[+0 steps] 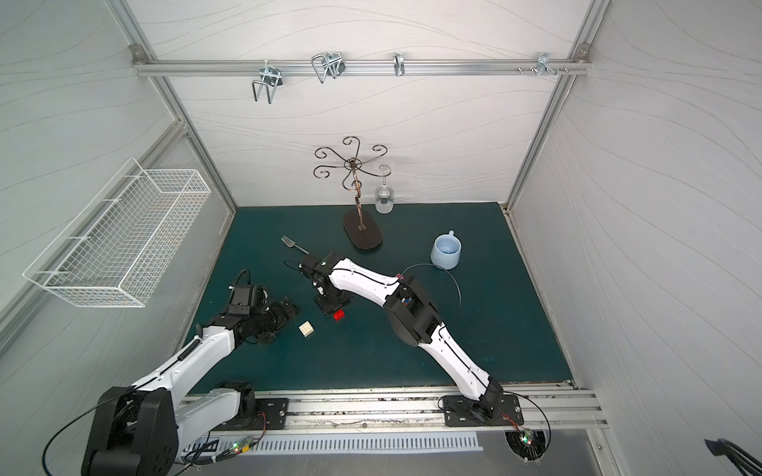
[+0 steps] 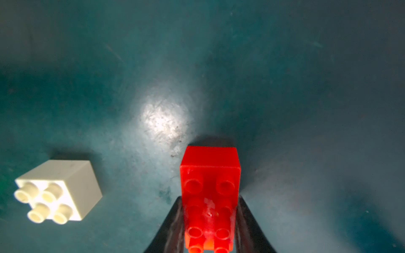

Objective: Assemble a spoon with lego
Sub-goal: Pick up the lego brick from the center of the board, then assemble the lego brick with the lego brick.

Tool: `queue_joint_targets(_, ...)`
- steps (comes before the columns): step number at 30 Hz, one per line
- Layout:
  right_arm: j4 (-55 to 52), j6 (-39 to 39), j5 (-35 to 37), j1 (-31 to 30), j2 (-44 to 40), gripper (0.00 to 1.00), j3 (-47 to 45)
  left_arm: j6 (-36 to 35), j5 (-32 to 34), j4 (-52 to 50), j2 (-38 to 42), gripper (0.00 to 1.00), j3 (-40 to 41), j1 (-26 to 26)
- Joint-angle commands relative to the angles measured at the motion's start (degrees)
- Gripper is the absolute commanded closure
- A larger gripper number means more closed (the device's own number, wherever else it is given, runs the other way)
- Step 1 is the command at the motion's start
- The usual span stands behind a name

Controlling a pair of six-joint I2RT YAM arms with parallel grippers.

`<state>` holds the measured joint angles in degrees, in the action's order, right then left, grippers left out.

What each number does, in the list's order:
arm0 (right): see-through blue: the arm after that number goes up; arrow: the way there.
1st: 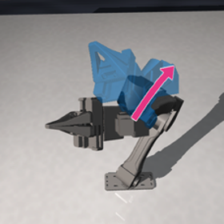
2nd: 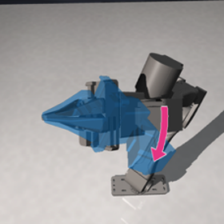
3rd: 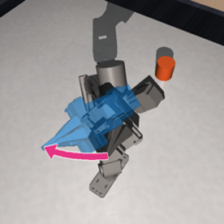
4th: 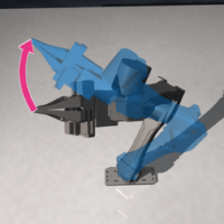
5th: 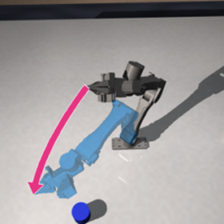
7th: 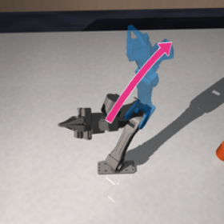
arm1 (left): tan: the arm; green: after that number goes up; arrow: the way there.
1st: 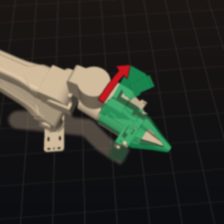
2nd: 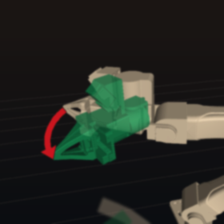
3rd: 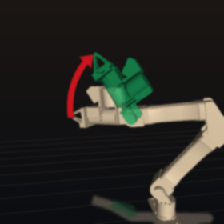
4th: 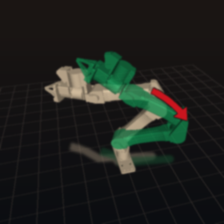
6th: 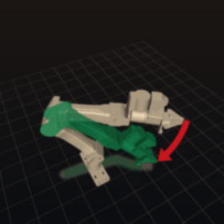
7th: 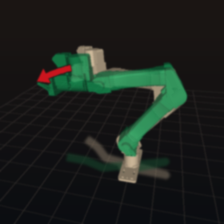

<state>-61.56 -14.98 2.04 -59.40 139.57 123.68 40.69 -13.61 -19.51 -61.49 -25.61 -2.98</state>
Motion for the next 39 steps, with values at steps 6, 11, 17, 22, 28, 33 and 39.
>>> queue_joint_targets(6, -5.8, 3.9, 3.8, 1.0, -9.1, 0.71, -0.2, -3.7, -2.8, 2.4, 0.0, 0.01, -1.7, -0.4)
queue_joint_targets(11, -10.4, 12.5, 5.0, 6.0, -22.3, 0.73, -7.8, -5.6, -0.6, 8.1, -0.7, 0.01, -3.0, -10.2)
queue_joint_targets(17, -11.8, 21.3, 2.0, 17.2, -34.5, 0.73, -19.6, -7.9, -1.1, 10.4, -6.7, 0.01, -7.4, -17.0)
queue_joint_targets(22, -10.2, 26.7, -0.7, 23.8, -36.6, 0.73, -24.8, -10.2, -1.9, 10.9, -10.0, 0.01, -10.4, -21.3)
queue_joint_targets(28, -6.5, 30.1, -4.1, 25.1, -37.1, 0.73, -29.3, -11.9, -3.9, 11.6, -12.7, 0.01, -12.2, -23.8)
queue_joint_targets(33, -5.7, 30.8, -2.0, 25.1, -35.7, 0.73, -30.3, -11.5, -4.1, 11.2, -14.3, 0.02, -12.8, -24.3)
queue_joint_targets(39, -5.6, 31.3, 0.8, 25.1, -34.5, 0.73, -30.2, -11.8, -4.1, 10.9, -14.9, 0.02, -13.2, -24.3)
